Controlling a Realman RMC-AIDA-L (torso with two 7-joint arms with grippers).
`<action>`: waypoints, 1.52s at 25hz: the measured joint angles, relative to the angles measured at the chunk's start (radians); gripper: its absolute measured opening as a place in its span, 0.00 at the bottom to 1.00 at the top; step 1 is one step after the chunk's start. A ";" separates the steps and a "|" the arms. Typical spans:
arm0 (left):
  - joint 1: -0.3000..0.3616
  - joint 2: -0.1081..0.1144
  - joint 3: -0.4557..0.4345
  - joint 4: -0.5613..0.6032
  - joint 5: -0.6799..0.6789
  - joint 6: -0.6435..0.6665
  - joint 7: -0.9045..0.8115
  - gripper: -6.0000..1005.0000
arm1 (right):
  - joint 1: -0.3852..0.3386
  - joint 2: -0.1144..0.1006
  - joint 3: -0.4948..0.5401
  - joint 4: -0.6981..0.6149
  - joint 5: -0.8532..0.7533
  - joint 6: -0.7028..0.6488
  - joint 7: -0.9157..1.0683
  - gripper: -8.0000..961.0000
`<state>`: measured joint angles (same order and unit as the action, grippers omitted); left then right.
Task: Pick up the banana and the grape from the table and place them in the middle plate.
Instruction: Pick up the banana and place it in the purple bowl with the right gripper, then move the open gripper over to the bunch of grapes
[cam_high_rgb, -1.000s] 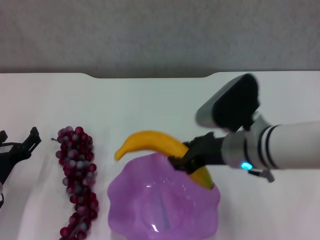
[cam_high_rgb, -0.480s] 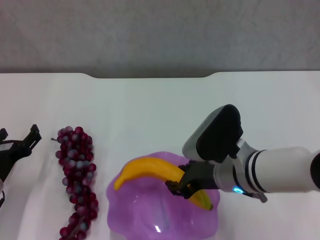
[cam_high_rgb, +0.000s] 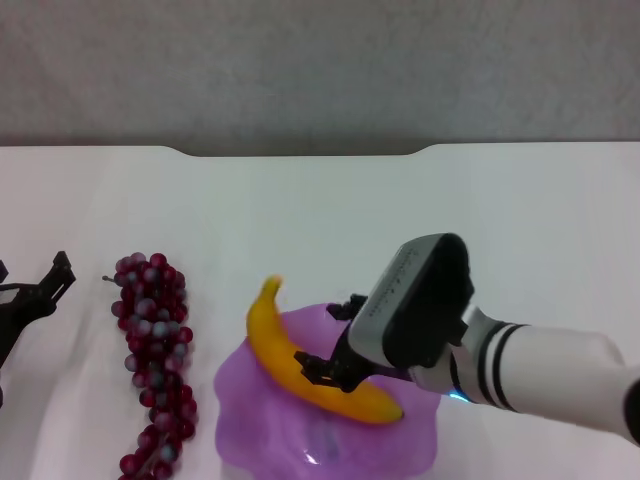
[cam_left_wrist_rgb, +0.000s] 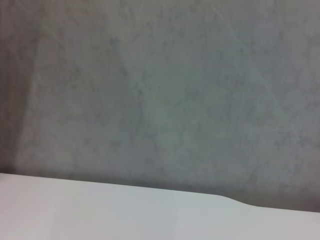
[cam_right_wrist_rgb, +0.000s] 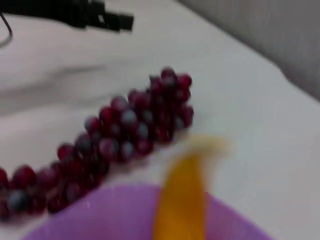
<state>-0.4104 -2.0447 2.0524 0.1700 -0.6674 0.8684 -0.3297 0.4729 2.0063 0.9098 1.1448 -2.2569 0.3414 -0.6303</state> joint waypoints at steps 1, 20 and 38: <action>0.001 0.000 0.000 0.000 0.000 0.000 0.000 0.89 | -0.070 -0.002 0.024 0.069 -0.001 -0.026 -0.064 0.57; 0.022 0.030 0.125 0.130 0.055 -0.002 -0.155 0.89 | -0.271 0.002 0.128 -0.149 0.016 -0.533 -0.137 0.93; 0.200 0.109 -0.160 1.142 0.446 -1.307 0.071 0.89 | -0.116 0.003 -0.054 -0.512 0.012 -0.765 0.201 0.93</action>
<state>-0.2109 -1.9356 1.8920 1.3121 -0.2216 -0.4390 -0.2590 0.3573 2.0090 0.8560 0.6331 -2.2449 -0.4233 -0.4298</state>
